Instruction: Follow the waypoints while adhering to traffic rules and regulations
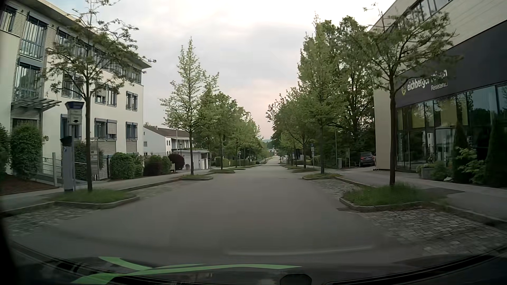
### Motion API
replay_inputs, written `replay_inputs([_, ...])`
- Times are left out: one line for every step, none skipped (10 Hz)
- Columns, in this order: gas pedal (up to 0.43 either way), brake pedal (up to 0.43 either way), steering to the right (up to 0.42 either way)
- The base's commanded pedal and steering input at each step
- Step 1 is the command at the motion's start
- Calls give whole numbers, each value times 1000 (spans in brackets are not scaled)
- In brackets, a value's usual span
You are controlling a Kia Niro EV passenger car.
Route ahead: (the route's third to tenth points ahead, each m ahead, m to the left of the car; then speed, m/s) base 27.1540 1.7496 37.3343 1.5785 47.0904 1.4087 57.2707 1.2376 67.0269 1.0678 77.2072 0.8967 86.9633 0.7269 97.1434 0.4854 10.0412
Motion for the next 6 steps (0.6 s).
replay_inputs([59, 0, -1])
replay_inputs([59, 0, 0])
replay_inputs([59, 0, 0])
replay_inputs([59, 0, 0])
replay_inputs([39, 0, 0])
replay_inputs([20, 0, 0])
